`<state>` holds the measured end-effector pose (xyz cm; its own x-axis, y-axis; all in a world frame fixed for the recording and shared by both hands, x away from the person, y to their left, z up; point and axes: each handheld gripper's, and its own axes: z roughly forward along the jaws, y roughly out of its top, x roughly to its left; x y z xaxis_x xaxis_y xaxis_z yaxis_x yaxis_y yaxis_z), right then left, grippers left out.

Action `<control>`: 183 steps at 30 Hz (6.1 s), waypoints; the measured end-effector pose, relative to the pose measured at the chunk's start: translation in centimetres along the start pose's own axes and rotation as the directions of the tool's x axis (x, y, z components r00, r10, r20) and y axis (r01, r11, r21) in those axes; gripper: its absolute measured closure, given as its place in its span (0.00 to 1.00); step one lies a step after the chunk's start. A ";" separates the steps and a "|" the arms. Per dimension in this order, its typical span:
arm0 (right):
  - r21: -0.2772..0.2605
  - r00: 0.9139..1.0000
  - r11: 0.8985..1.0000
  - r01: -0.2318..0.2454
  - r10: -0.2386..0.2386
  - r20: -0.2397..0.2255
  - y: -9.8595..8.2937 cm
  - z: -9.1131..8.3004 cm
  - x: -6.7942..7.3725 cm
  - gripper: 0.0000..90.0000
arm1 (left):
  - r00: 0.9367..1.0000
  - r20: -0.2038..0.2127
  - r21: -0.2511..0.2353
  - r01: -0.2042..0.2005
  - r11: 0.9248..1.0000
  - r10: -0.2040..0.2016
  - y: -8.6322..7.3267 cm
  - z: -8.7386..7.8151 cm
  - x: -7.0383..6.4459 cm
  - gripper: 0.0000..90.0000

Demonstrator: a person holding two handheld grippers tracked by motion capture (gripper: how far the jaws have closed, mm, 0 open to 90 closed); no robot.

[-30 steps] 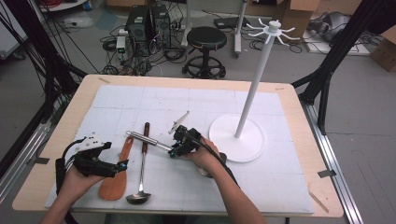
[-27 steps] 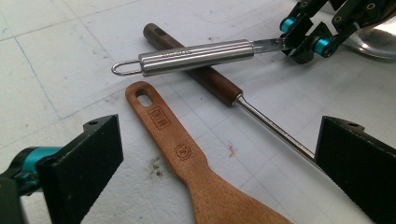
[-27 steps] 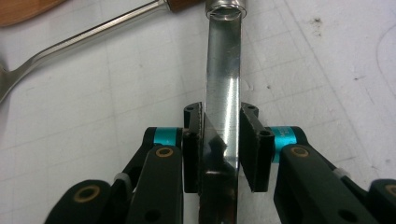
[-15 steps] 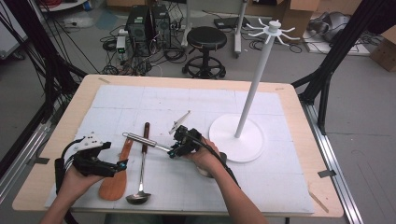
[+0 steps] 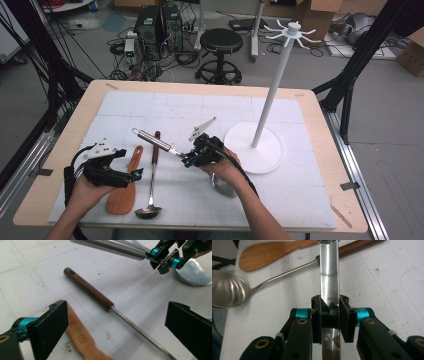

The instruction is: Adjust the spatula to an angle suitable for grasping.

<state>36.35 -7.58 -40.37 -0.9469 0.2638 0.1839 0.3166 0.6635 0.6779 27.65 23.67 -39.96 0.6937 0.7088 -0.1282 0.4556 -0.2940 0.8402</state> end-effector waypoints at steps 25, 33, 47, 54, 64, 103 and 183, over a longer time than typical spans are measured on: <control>-0.147 1.000 0.989 -0.008 0.006 -0.020 -0.7 -3.6 2.0 0.84 | 0.989 0.142 -0.093 0.042 0.995 -0.028 6.9 1.4 -2.2 0.38; -0.178 1.000 0.984 -0.006 0.002 -0.020 -0.6 -4.2 2.3 0.85 | 0.980 0.197 -0.095 0.058 0.994 -0.039 8.7 2.0 -2.8 0.52; -0.217 1.000 0.976 0.005 -0.009 -0.016 -0.2 -5.4 2.8 0.85 | 0.967 0.256 -0.104 0.033 0.994 -0.006 10.2 2.7 -3.8 0.68; -0.230 1.000 0.973 0.001 -0.007 -0.027 0.0 -5.7 3.2 0.85 | 0.958 0.288 -0.112 0.012 0.994 0.021 10.7 2.8 -4.2 0.75; -0.260 0.989 0.963 -0.066 0.029 -0.145 -0.3 -5.6 2.4 0.83 | 0.949 0.313 -0.113 0.003 0.994 0.033 10.7 2.5 -4.3 0.76; -0.455 0.999 0.889 -0.042 0.044 -0.005 -2.7 -13.0 2.6 0.97 | 0.955 0.286 -0.105 -0.051 0.993 0.079 9.0 1.9 -4.0 0.59; -0.575 0.944 0.817 -0.047 0.225 0.242 -5.0 -22.9 -0.4 0.95 | 0.990 0.135 -0.097 -0.015 0.995 0.028 2.9 0.2 -0.6 0.08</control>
<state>33.85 -27.08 -27.55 -0.8090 0.5674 0.1540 0.2704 0.1265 0.9544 28.69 22.25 -37.58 0.7754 0.6068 -0.1746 0.3889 -0.2410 0.8892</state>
